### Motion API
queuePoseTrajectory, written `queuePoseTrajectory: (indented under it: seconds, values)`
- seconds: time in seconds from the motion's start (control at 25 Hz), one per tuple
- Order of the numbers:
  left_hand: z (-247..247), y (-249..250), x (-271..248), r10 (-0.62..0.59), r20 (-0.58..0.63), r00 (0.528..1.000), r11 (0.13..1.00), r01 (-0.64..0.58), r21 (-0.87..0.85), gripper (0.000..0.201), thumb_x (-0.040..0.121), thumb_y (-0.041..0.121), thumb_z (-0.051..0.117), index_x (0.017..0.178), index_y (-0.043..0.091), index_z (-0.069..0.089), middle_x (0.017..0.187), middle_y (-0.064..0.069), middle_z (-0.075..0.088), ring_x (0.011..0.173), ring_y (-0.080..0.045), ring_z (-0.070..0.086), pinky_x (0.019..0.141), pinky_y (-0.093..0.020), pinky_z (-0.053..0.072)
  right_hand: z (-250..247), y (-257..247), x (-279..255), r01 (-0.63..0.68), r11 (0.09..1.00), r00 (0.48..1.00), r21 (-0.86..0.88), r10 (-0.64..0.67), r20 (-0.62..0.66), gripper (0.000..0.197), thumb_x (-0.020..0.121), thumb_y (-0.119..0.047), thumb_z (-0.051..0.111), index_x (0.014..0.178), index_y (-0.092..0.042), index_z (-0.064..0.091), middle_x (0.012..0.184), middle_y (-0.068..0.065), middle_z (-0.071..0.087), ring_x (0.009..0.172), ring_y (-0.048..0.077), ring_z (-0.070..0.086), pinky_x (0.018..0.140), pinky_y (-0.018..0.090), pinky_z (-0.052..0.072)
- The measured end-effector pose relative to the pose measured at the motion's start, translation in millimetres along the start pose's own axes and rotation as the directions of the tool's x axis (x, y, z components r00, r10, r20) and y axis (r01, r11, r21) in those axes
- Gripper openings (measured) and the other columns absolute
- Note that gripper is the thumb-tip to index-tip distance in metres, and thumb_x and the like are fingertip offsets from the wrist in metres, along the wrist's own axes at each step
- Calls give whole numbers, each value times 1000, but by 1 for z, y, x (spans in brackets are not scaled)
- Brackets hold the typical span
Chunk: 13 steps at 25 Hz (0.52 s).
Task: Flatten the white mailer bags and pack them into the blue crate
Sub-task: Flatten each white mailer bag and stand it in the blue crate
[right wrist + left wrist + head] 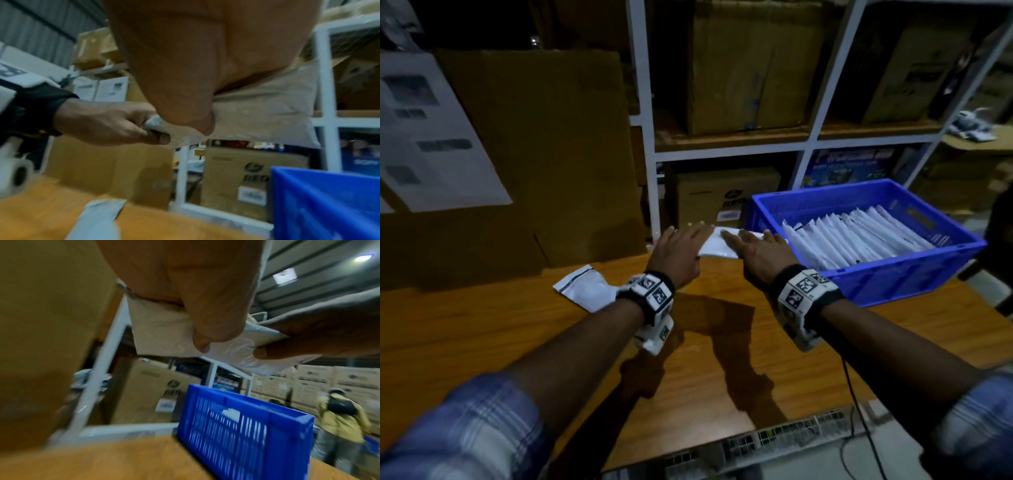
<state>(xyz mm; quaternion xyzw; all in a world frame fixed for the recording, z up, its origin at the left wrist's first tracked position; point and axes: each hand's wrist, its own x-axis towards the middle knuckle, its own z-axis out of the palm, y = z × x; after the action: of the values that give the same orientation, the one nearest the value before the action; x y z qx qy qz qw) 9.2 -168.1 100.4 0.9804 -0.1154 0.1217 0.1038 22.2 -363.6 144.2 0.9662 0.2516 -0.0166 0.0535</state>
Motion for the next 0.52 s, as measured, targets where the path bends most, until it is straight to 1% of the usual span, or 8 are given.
queuePoseTrajectory:
  seconds: [0.08, 0.16, 0.24, 0.32, 0.4, 0.44, 0.48, 0.52]
  values:
    - [-10, 13, 47, 101, -9, 995, 994, -100, 45, 71, 88, 11, 64, 152, 24, 36, 156, -4, 38, 141, -25, 37, 119, -46, 20, -13, 35, 12, -31, 999, 999, 11, 32, -19, 70, 96, -18, 40, 156, -35, 7, 155, 10, 32, 128, 45, 44, 104, 52, 38]
    - [-16, 31, 99, 177, 25, 984, 977, -179, 118, 67, 87, 17, 66, 148, 28, 42, 146, -3, 46, 133, -26, 43, 117, -44, 21, -22, 73, 21, -87, 992, 996, 90, 87, 2, 74, 92, -19, 48, 155, -32, 13, 150, 11, 41, 119, 41, 54, 95, 49, 47]
    - [-17, 52, 152, 235, 51, 971, 961, -240, 140, 58, 87, 24, 66, 141, 32, 49, 137, 1, 53, 128, -24, 49, 116, -43, 19, -25, 114, 30, -156, 972, 987, 174, 150, 49, 73, 91, -18, 51, 155, -28, 17, 144, 15, 47, 116, 39, 57, 90, 45, 49]
    - [-12, 72, 201, 264, 156, 952, 955, -281, 97, 50, 86, 20, 65, 133, 33, 54, 132, 5, 60, 128, -19, 53, 117, -46, 13, -24, 152, 45, -216, 940, 975, 265, 196, 102, 60, 93, -16, 49, 149, -22, 31, 135, 19, 54, 114, 38, 57, 86, 37, 46]
    - [1, 94, 243, 289, 303, 908, 938, -333, 102, 44, 84, 12, 63, 124, 30, 62, 125, 5, 65, 126, -19, 54, 116, -49, 14, -17, 184, 63, -231, 886, 969, 402, 175, 172, 37, 93, -13, 49, 129, -19, 51, 123, 17, 61, 108, 31, 59, 79, 28, 38]
    - [8, 101, 259, 304, 360, 882, 917, -374, 141, 40, 84, 11, 62, 119, 28, 65, 121, 5, 67, 125, -20, 55, 115, -50, 16, -12, 193, 70, -233, 867, 966, 440, 153, 210, 24, 94, -12, 49, 116, -19, 55, 114, 16, 61, 101, 26, 58, 75, 25, 36]
    - [15, 111, 273, 316, 420, 851, 887, -422, 189, 36, 85, 11, 62, 117, 28, 66, 118, 5, 68, 123, -21, 56, 114, -50, 18, -4, 202, 78, -245, 855, 957, 458, 138, 254, 13, 96, -12, 49, 106, -18, 54, 105, 14, 58, 93, 23, 55, 69, 24, 37]
    - [23, 117, 285, 327, 465, 823, 852, -469, 231, 35, 86, 12, 62, 116, 29, 67, 116, 6, 68, 122, -21, 56, 114, -49, 20, 3, 206, 83, -259, 835, 947, 485, 121, 297, 7, 96, -12, 49, 100, -17, 51, 99, 13, 55, 88, 21, 51, 59, 26, 39]
